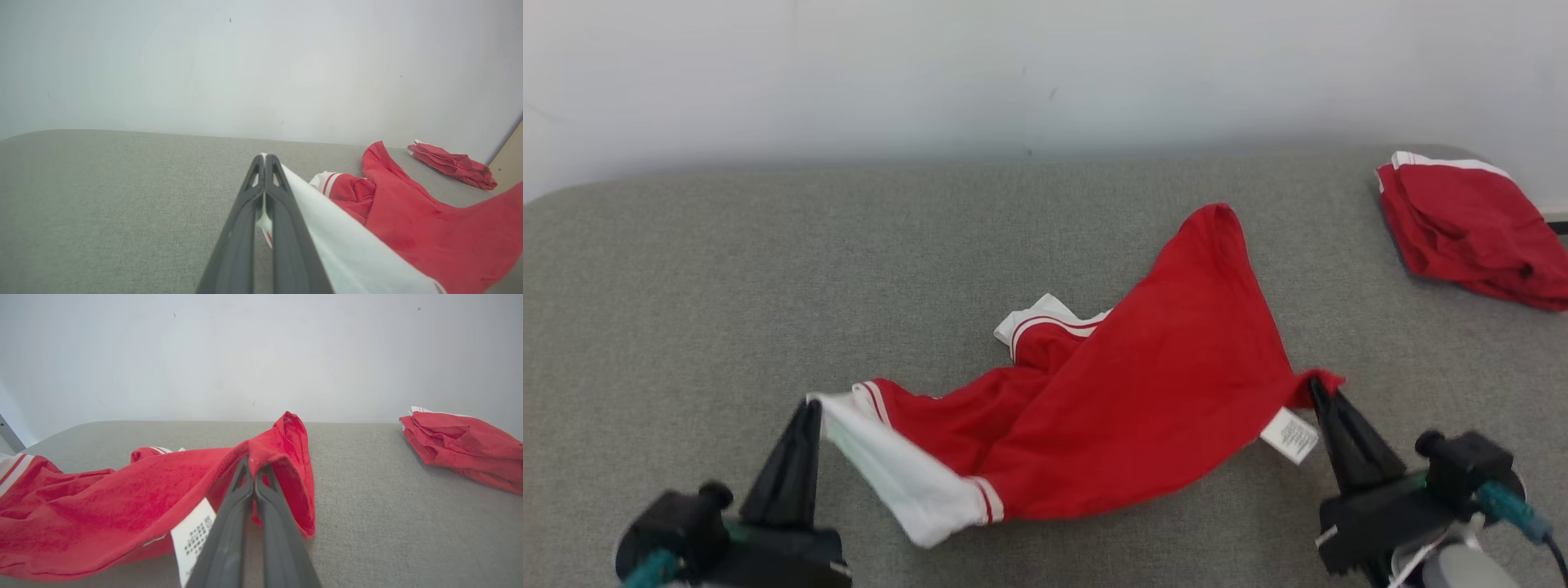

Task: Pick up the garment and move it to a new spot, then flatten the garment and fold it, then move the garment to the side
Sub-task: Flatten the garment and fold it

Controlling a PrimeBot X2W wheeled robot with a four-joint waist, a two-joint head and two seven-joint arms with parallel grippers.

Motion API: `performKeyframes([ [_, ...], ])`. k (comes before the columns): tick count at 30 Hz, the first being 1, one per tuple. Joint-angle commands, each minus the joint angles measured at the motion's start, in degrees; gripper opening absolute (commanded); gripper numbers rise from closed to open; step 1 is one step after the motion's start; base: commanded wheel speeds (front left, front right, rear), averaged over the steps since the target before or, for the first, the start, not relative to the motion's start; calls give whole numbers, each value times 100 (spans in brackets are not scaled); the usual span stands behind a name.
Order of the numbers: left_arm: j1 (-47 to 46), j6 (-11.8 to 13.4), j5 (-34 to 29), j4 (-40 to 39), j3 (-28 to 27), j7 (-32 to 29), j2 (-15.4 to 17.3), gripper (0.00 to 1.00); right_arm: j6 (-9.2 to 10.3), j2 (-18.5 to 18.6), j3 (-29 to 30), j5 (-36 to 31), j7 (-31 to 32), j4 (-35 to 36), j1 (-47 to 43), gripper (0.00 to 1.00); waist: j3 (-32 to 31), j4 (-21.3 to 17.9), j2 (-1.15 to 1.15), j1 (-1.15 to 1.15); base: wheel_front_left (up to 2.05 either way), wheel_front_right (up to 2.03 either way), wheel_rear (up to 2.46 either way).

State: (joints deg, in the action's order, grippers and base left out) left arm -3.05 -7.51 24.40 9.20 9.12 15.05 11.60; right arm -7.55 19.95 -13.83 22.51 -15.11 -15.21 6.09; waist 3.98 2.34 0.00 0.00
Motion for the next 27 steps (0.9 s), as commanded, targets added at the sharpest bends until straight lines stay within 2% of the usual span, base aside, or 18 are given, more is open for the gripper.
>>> performKeyframes([
  [1,-432,13,122,-56,123,18,218,0,15,124,-108,189,-2,48,352,0,172,-47,0,0,0,0,0],
  [4,-1403,13,390,-150,358,-169,670,0,15,380,-423,509,32,-25,1178,0,502,-114,0,0,0,0,0],
  [8,-3000,13,1083,-26,417,-716,1149,0,15,612,-769,981,220,-192,2651,0,1105,-189,0,0,0,0,0],
  [10,-3897,12,1285,190,478,-1010,1380,0,15,672,-859,1277,370,-386,3468,0,1444,-211,0,0,0,0,0],
  [12,-4844,14,1546,547,378,-1267,1474,0,15,695,-982,1546,588,-604,4327,0,1777,-221,0,0,0,0,0],
  [13,-5781,13,1603,914,340,-1494,1596,0,15,709,-1065,1783,853,-840,5186,0,2107,-220,0,0,0,0,0],
  [16,-7068,24,1569,1476,266,-1645,1642,0,15,617,-1024,2075,1084,-1231,6434,0,2568,-237,0,0,0,0,0],
  [21,-8770,22,1294,2207,501,-1585,1474,0,15,387,-1021,2238,1251,-1959,8133,0,3109,-135,0,0,0,0,0],
  [27,-10209,17,1031,2861,713,-1410,1434,0,15,216,-1160,2117,1279,-2600,9410,0,3456,-44,0,0,0,0,0],
])
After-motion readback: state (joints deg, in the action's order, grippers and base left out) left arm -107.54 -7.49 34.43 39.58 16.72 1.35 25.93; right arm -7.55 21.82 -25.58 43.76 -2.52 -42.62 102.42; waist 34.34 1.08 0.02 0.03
